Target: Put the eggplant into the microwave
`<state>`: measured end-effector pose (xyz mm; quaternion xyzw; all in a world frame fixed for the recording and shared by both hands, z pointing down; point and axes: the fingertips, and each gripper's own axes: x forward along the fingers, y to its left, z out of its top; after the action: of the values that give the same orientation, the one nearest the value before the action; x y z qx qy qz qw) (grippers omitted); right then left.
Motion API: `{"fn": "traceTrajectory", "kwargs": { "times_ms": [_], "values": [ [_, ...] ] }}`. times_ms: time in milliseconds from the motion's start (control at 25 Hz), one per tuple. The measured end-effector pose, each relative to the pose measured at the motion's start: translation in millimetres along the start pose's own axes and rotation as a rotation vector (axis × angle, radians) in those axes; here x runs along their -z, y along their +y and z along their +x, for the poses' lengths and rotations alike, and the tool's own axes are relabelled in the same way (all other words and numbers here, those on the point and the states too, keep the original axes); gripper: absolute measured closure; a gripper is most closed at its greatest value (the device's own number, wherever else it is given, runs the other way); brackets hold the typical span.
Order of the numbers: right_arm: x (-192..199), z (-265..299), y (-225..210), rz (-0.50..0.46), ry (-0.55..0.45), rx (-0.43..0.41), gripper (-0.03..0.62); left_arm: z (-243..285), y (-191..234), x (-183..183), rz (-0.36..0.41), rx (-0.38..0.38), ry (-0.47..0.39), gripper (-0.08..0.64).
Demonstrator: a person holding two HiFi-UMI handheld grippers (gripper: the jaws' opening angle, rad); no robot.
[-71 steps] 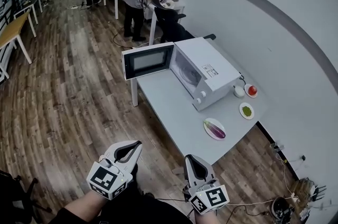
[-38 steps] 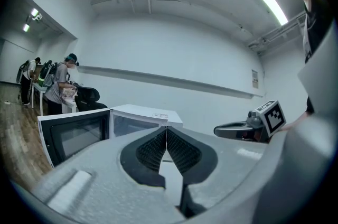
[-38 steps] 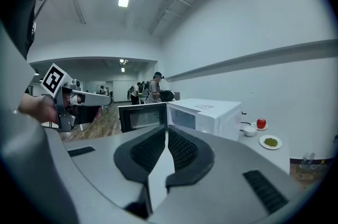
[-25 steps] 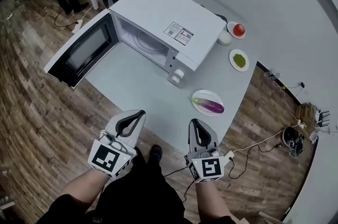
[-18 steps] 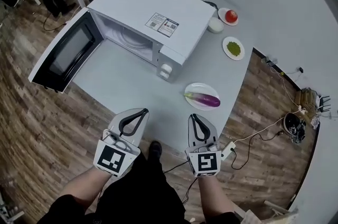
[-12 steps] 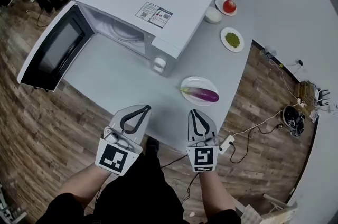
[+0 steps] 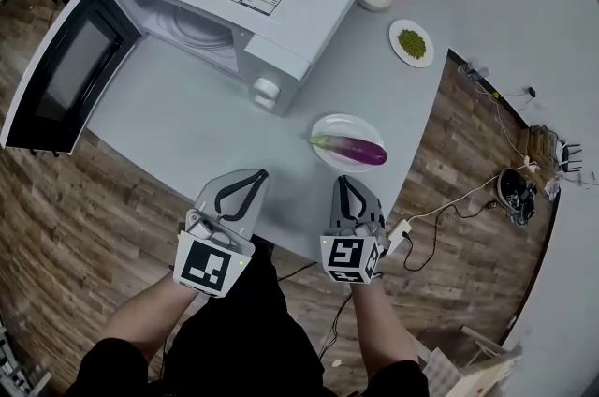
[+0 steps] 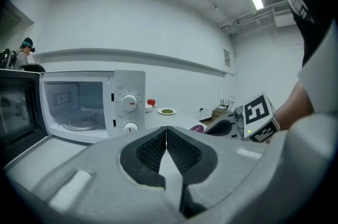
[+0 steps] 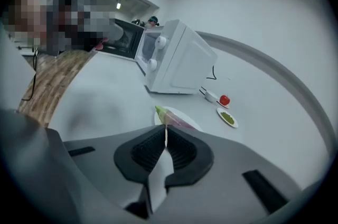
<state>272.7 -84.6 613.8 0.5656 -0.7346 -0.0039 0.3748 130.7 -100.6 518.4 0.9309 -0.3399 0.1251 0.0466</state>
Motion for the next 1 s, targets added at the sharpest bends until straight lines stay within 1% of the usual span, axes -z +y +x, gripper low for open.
{"fn": "traceTrajectory", "kwargs": {
  "times_ms": [80, 200, 440, 560, 680, 800, 1000],
  "values": [
    [8.1, 6.3, 0.3, -0.057, 0.034, 0.016, 0.575, 4.9, -1.3, 4.4, 0.012, -0.005, 0.004, 0.551],
    [17.2, 14.7, 0.0, -0.118, 0.070, 0.023, 0.575, 9.3, -3.4, 7.4, 0.007, -0.008, 0.003, 0.551],
    [33.5, 28.4, -2.7, -0.185, 0.124, -0.009, 0.574, 12.6, -4.2, 8.4, -0.004, -0.012, -0.003, 0.549],
    [35.6, 31.9, -2.1, -0.226, 0.133, -0.024, 0.567, 14.7, -2.0, 10.9, -0.018, -0.018, 0.000, 0.551],
    [35.2, 33.9, 1.1, -0.268, 0.134, -0.040, 0.546, 15.2, -1.1, 13.0, -0.020, -0.020, 0.005, 0.551],
    [38.6, 36.5, 4.3, -0.328, 0.150, -0.048, 0.505, 15.2, -1.7, 15.4, -0.020, -0.021, 0.011, 0.551],
    [40.1, 41.0, 1.4, -0.447, 0.178, -0.027, 0.488, 13.3, -0.8, 14.5, -0.027, -0.029, 0.009, 0.551]
  ]
}}
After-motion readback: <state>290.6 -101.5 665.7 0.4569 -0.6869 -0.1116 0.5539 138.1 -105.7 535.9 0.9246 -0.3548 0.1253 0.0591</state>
